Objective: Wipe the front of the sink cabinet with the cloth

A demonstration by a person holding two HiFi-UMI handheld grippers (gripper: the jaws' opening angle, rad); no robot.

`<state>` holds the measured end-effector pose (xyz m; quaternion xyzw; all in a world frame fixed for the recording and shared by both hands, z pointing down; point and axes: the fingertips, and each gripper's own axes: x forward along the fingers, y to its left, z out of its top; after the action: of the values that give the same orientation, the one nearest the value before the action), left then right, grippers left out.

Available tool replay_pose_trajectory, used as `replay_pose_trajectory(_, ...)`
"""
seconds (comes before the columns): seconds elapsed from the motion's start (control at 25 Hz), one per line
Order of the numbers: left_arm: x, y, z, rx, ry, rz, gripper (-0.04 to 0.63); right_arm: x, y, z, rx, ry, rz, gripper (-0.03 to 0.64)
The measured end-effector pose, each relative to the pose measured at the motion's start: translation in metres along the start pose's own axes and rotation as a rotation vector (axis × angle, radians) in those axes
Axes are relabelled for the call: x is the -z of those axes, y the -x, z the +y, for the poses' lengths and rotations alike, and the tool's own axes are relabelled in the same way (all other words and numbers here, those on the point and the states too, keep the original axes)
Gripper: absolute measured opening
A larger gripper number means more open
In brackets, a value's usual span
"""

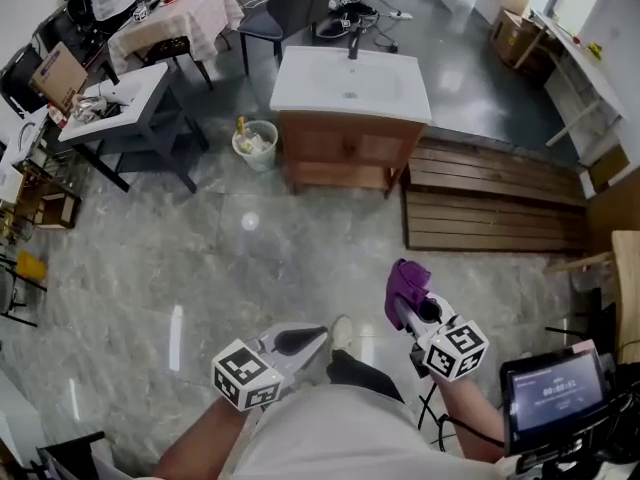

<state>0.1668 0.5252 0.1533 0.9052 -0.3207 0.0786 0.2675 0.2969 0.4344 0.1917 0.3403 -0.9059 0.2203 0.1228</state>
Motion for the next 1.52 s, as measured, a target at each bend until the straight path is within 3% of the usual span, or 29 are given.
replay_pose_trajectory(0.24,-0.060,-0.059,0.066,-0.017,-0.011,0.010,0.005,-0.039,-0.082,-0.069,-0.067,0.018,0.024,0.078)
replay_pose_trajectory(0.4,-0.085,-0.100,0.113,0.016,-0.027,0.034,0.005,-0.046,-0.131,-0.120,-0.043,-0.031,0.023,0.078)
replay_pose_trajectory(0.64,-0.110,-0.115,0.177,0.112,-0.028,0.062,0.005,-0.058,-0.184,-0.154,0.069,-0.095,0.023,0.078)
replay_pose_trajectory(0.84,-0.132,-0.118,0.239,0.229,-0.057,0.099,0.005,-0.068,-0.220,-0.191,0.226,-0.153,-0.013,0.078)
replay_pose_trajectory(1.04,-0.137,-0.144,0.292,0.337,-0.067,0.182,0.005,-0.065,-0.257,-0.243,0.346,-0.240,-0.031,0.080)
replay_pose_trajectory(1.24,-0.145,-0.204,0.324,0.391,-0.061,0.188,0.005,-0.049,-0.298,-0.335,0.412,-0.282,-0.022,0.078)
replay_pose_trajectory(1.52,-0.153,-0.304,0.361,0.352,0.029,0.192,0.005,-0.033,-0.371,-0.488,0.450,-0.332,-0.049,0.078)
